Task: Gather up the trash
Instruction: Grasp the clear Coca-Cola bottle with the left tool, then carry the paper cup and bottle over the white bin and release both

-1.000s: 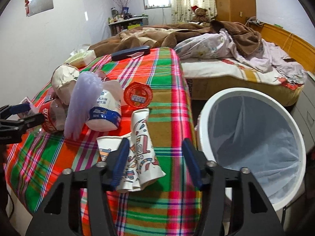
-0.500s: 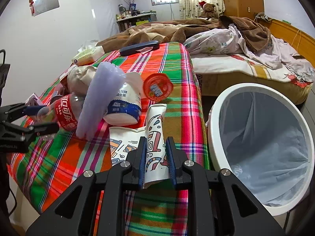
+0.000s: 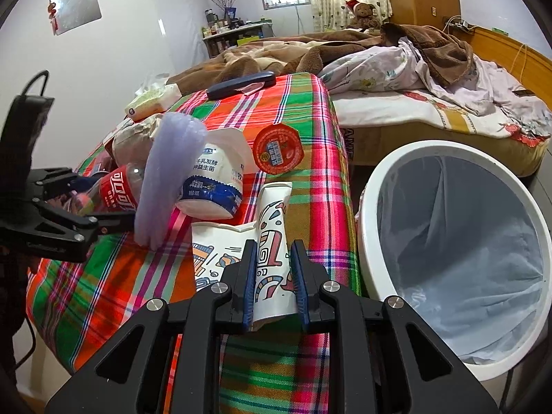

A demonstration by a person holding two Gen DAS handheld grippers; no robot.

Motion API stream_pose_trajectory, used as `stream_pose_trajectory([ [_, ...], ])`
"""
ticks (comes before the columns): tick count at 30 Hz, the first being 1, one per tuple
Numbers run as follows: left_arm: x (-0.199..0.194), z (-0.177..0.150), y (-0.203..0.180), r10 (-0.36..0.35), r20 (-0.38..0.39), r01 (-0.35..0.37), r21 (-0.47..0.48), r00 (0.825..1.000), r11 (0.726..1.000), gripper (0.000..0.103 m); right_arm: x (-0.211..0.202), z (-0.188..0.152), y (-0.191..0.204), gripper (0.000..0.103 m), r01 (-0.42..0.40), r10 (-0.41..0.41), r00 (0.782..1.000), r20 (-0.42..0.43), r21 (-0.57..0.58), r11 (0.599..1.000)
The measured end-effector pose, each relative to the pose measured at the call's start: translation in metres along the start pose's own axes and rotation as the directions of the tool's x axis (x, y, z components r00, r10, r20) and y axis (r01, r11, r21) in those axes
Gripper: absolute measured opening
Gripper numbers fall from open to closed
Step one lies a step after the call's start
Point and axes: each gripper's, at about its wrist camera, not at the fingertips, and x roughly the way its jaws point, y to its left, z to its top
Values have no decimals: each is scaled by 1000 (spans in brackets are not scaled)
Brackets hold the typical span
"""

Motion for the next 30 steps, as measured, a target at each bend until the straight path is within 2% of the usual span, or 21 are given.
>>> stream_pose_trajectory([
  [3, -2, -1, 3, -20, 9, 20, -32, 1000, 999, 68, 0, 0, 0, 21, -6, 6, 1000, 0, -2, 1000],
  [6, -6, -4, 2, -1, 23, 2, -53, 1000, 999, 67, 0, -1, 0, 20, -7, 7, 1000, 4, -2, 1000],
  [14, -30, -29, 6, -5, 101, 22, -171, 995, 985, 67, -9, -3, 3, 20, -22, 22, 999, 28, 5, 1000],
  [21, -63, -48, 10, 21, 164, 23, -262, 986, 965, 67, -27, 1, 12, 20, -29, 30, 995, 93, -12, 1000],
  [25, -85, -49, 4, 35, 211, 23, -266, 977, 964, 67, -37, 5, 10, 20, -20, 20, 991, 129, -4, 1000],
  [30, -105, -41, -13, 19, 256, 46, -244, 966, 969, 67, -54, 8, 1, 20, 2, -6, 984, 177, 18, 1000],
])
